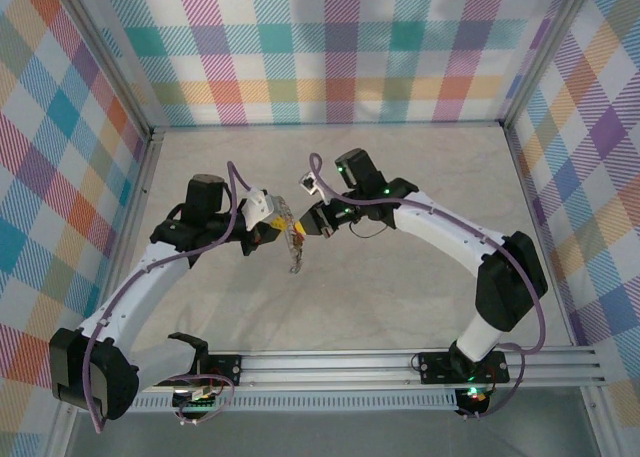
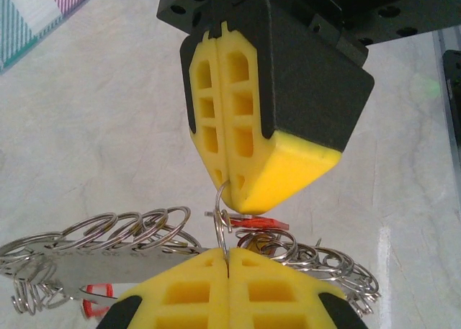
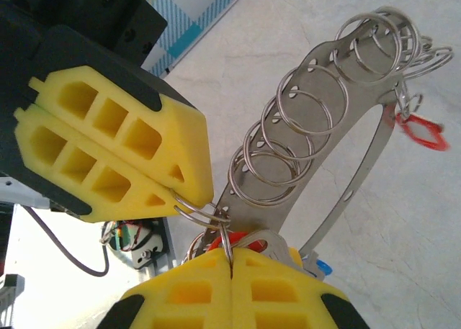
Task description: Put the keys on the keyring
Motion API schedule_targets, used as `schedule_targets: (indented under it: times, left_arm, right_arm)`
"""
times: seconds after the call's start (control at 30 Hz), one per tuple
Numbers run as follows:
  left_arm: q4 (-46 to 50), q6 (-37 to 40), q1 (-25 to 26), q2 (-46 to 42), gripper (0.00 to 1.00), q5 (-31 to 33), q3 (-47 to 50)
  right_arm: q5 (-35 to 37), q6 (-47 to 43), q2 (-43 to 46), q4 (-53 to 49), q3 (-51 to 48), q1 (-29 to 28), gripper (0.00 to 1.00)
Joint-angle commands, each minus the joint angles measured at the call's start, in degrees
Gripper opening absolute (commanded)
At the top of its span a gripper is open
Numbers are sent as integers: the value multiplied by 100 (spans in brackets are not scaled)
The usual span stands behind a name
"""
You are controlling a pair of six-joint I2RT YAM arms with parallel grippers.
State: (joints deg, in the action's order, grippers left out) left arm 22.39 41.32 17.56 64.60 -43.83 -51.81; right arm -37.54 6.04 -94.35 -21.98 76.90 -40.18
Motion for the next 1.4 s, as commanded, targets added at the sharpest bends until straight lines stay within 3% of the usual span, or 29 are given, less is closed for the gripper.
schedule_targets:
  times: [0.0,0.47,0.67,0.77,0.87,0.97,1.2,1.37]
  left_arm:
    - [-279,-84,81,-193,0,-278,40]
    - [-596,-379,81,-257,0,-226,137]
    - [-602,-374,81,-211,0,-471,42]
    - [-596,-412,81,-151,0,-633,1]
    - [-583,-423,80,-91,0,-851,-57]
    - [-515,-392,81,-15,0,-1160,-127]
    - [-522,-377,131,46,0,-1127,-180]
    - [-543,-386,201,121,0,-1152,-207]
  right_arm:
    - [-298,107,127,252,-140,210,0]
    - [-460,-494,210,-179,16,430,27]
    - [-154,-1864,690,-251,-38,459,32]
    - [-502,-3095,1286,568,-757,443,31]
    - [-497,-3838,1707,1297,-1403,429,40]
    - [-729,-4945,1766,807,-1292,330,40]
    - [-585,-5239,1434,463,-839,144,32]
    - [70,-5502,1171,208,-450,-177,29]
